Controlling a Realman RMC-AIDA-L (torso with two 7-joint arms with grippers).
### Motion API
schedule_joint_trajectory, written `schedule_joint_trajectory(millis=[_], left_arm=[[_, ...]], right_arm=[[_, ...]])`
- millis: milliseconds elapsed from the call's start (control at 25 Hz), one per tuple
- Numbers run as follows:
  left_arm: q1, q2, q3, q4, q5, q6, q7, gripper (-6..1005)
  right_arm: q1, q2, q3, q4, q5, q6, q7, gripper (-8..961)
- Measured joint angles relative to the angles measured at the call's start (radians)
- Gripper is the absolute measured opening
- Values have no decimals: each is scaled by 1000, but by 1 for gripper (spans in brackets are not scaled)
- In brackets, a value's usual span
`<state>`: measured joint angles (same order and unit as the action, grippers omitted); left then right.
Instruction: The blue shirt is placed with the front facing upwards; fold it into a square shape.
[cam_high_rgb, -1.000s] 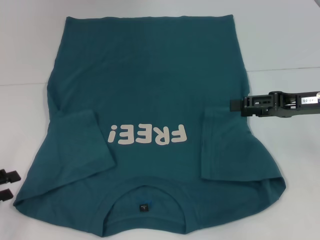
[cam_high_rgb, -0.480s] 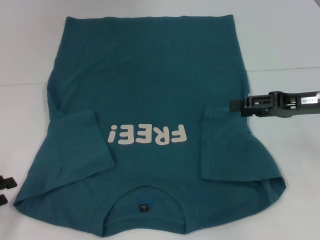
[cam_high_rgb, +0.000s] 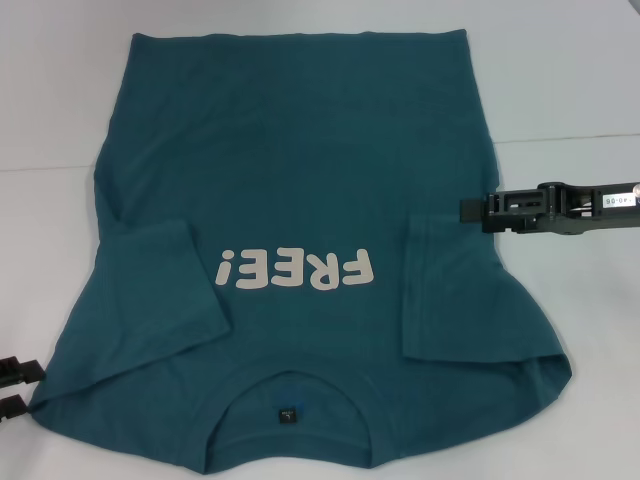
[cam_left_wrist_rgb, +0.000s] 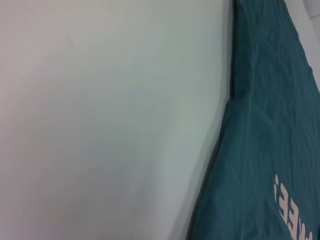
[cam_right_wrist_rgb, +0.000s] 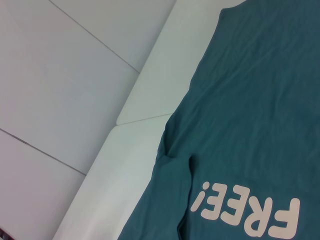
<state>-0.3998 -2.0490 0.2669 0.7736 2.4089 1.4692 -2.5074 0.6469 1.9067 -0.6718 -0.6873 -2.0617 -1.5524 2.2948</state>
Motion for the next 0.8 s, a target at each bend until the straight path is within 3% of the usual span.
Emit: schedule_joint_trajectory(millis=[800], left_arm=[[-8,0,-3,-25,23,-30,-2,581]], right_arm=[[-1,-2,1,0,2,1,0,760]])
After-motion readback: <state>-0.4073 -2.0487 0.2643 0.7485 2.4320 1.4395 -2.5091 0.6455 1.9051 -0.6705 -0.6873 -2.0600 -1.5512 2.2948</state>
